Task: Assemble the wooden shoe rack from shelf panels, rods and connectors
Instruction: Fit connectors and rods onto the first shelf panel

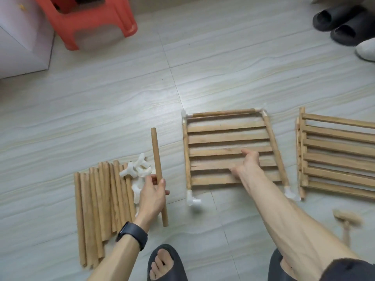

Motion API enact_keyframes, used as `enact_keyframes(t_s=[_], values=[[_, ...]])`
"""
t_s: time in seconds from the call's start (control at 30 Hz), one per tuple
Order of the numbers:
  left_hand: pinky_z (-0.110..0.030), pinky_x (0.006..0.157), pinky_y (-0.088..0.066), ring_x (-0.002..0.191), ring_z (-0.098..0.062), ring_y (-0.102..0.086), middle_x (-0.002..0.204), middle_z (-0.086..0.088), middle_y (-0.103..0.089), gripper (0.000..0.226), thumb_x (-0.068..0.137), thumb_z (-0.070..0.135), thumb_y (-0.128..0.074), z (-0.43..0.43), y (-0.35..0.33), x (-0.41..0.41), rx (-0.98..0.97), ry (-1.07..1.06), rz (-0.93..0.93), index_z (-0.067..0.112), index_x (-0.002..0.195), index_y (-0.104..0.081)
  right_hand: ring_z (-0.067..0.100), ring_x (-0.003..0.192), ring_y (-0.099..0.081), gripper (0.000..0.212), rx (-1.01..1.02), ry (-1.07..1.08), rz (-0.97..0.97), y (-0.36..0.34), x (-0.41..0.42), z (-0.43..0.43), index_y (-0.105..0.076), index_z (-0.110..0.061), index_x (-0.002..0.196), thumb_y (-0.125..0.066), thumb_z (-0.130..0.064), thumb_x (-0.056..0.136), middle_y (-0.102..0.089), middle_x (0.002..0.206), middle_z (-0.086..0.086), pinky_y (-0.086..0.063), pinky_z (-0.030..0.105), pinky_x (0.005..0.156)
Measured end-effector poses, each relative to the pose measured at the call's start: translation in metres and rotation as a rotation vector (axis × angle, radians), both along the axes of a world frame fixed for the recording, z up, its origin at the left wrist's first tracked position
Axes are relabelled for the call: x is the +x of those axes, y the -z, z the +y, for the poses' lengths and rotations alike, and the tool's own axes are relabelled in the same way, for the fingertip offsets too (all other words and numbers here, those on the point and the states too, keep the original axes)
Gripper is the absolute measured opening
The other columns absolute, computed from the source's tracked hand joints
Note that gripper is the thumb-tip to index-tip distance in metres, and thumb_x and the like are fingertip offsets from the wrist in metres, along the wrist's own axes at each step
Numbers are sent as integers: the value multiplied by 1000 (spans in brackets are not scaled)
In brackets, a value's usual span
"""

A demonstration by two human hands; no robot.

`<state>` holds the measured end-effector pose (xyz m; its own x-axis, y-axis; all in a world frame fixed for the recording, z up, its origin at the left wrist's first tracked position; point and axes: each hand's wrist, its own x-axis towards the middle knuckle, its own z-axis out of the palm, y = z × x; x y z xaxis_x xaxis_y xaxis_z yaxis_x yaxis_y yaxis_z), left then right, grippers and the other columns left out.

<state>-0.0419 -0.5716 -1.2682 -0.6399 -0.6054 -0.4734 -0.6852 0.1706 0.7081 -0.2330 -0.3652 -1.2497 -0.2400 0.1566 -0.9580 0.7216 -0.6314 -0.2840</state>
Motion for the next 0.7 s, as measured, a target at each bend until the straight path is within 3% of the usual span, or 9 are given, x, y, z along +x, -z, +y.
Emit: enact_keyframes(t_s=[0.1, 0.23, 0.33, 0.4, 0.47, 0.57, 0.6, 0.7], values=[[-43, 80, -58, 78, -8, -72, 108, 5, -60, 19, 104, 34, -49, 8, 4, 3, 18, 34, -53, 19, 117, -49, 41, 143, -37, 62, -72, 58, -28, 6, 13, -14, -44, -16, 146, -58, -12, 85, -31, 159, 15, -32, 58, 118], [-33, 76, -55, 89, -15, -70, 110, 2, -62, 18, 104, 34, -50, 12, 4, 0, 22, 27, -60, 20, 116, -50, 35, 141, -40, 51, -52, -55, 37, 3, 11, -14, -50, -15, 142, -57, -11, 91, -33, 156, 16, -40, 47, 115], [-42, 86, -55, 93, -19, -69, 110, 1, -62, 21, 104, 35, -50, 14, 1, -3, -19, 13, -61, 19, 118, -50, 29, 121, -57, 35, 39, -326, 153, 3, 25, -7, -57, -8, 134, -54, -11, 99, -49, 144, 19, -50, 34, 102], [-38, 79, -57, 82, -12, -71, 104, 7, -62, 17, 103, 34, -52, 23, -2, -1, 1, -20, -7, 22, 114, -50, 26, 106, -65, 22, 40, -534, 210, 6, 46, -2, -61, -5, 119, -55, -17, 102, -61, 131, 15, -53, 32, 86], [-38, 72, -59, 73, -9, -71, 99, 9, -64, 14, 102, 34, -54, 39, -7, 4, 52, -30, 51, 23, 110, -54, 21, 93, -68, 24, 0, -774, 261, 4, 74, 4, -63, -10, 111, -60, -32, 101, -69, 118, 9, -52, 30, 73], [-42, 71, -62, 69, -11, -72, 98, 5, -68, 10, 99, 36, -60, 71, -5, 18, 215, 104, 54, 28, 104, -58, 13, 101, -70, 46, 12, -1209, 432, 5, 115, 9, -65, -24, 114, -63, -64, 90, -73, 114, -3, -54, 30, 77], [-42, 70, -61, 69, -12, -73, 97, 4, -69, 13, 98, 39, -61, 82, -5, 22, 269, 174, 31, 28, 104, -60, 12, 103, -70, 48, 22, -1290, 481, 7, 126, 11, -64, -25, 114, -63, -65, 89, -74, 112, -4, -56, 33, 83], [-24, 66, -55, 74, -7, -72, 89, 12, -73, 22, 97, 50, -60, 101, -3, 29, 318, 380, 0, 32, 107, -68, 23, 98, -73, 28, 155, -1309, 542, 15, 142, 18, -61, -13, 105, -57, -41, 102, -76, 101, 7, -56, 47, 93]])
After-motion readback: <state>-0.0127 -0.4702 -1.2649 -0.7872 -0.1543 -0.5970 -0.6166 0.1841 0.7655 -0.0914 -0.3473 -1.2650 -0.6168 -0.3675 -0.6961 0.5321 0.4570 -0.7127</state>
